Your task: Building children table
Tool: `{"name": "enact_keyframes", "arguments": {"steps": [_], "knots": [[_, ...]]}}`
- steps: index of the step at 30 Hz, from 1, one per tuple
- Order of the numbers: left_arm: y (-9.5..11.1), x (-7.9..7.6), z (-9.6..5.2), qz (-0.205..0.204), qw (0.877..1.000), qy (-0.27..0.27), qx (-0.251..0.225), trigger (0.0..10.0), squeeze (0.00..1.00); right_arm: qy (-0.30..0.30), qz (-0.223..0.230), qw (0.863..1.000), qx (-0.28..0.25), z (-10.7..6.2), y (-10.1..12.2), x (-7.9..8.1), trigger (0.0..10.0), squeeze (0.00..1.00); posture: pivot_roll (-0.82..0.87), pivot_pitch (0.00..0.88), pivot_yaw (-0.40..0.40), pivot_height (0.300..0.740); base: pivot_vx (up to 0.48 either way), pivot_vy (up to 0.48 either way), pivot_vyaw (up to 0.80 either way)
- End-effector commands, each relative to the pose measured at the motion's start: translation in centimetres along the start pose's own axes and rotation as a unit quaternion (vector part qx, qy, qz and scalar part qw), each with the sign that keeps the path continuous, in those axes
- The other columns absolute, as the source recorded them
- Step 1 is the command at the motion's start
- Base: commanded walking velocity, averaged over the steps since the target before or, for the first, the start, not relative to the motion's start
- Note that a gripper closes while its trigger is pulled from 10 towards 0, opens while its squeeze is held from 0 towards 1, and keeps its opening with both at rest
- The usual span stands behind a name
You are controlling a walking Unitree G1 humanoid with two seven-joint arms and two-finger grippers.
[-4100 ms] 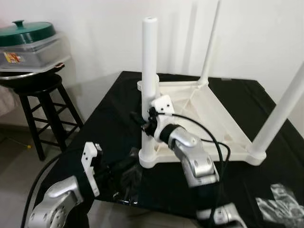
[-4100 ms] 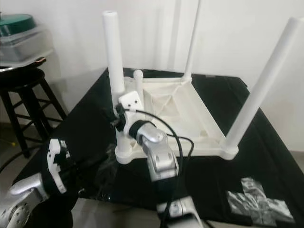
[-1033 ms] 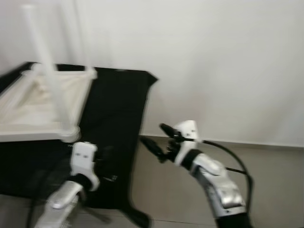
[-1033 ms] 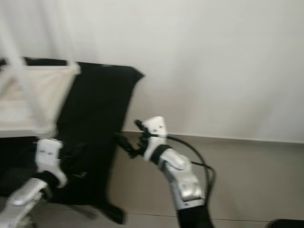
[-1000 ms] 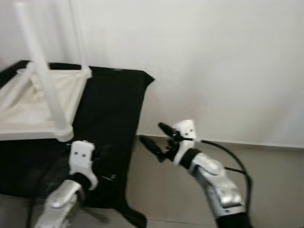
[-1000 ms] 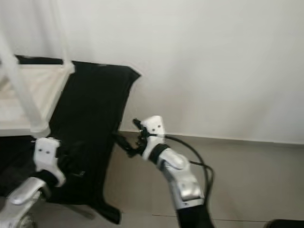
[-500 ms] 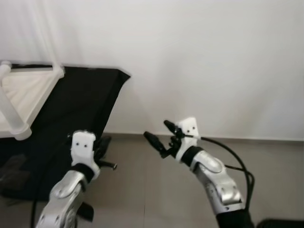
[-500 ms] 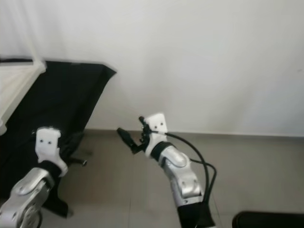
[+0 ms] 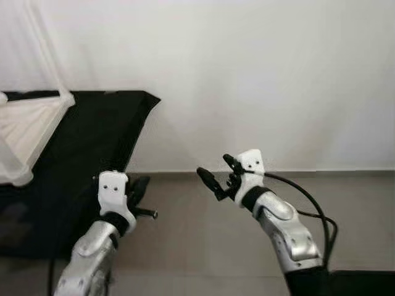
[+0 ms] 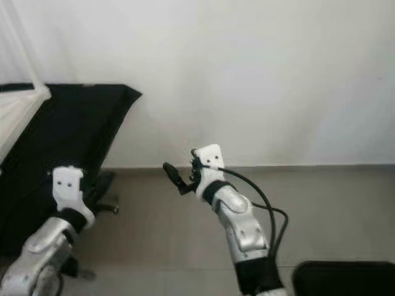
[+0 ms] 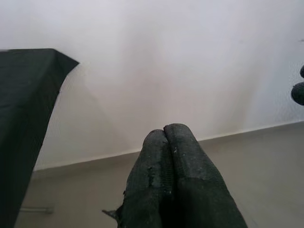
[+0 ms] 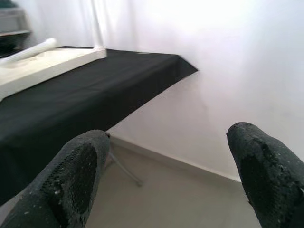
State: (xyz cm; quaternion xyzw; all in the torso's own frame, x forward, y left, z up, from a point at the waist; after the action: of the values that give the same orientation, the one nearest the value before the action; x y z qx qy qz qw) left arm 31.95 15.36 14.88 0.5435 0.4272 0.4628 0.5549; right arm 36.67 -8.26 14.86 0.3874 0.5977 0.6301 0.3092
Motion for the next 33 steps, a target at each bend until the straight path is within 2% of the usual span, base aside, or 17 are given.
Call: {"name": "enact_keyframes", "arguments": {"steps": [1,33], "knots": [[-0.25,0.27,0.04,0.006,1.0,0.0,0.006,10.0,0.0,0.009,0.004,1.0,0.008,0.38,-0.17,0.43,10.0,0.0,-0.09,0.0,-0.014,0.74,0.285,0.0,-0.8],[-0.43,-0.25,0.1,0.008,1.0,-0.013,0.01,10.0,0.0,0.025,-0.01,1.0,0.015,0.5,-0.42,0.87,10.0,0.0,-0.09,0.0,-0.018,0.74,0.301,0.0,-0.03]]}}
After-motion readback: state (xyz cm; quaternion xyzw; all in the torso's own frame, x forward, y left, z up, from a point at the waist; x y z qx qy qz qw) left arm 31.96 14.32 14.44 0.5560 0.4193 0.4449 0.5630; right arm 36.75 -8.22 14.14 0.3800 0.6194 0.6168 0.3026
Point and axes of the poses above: a point about 5 cm out from each wrist's last joint towards the gripper, its own z axis pointing out of the wrist towards the gripper, its own y axis along the axis of the wrist's last joint, x = y × z, the point moved 6 cm from there along z, pointing out of the wrist towards the gripper, and after that the axes turned 6 degrees about z, right-handed, at the moved point
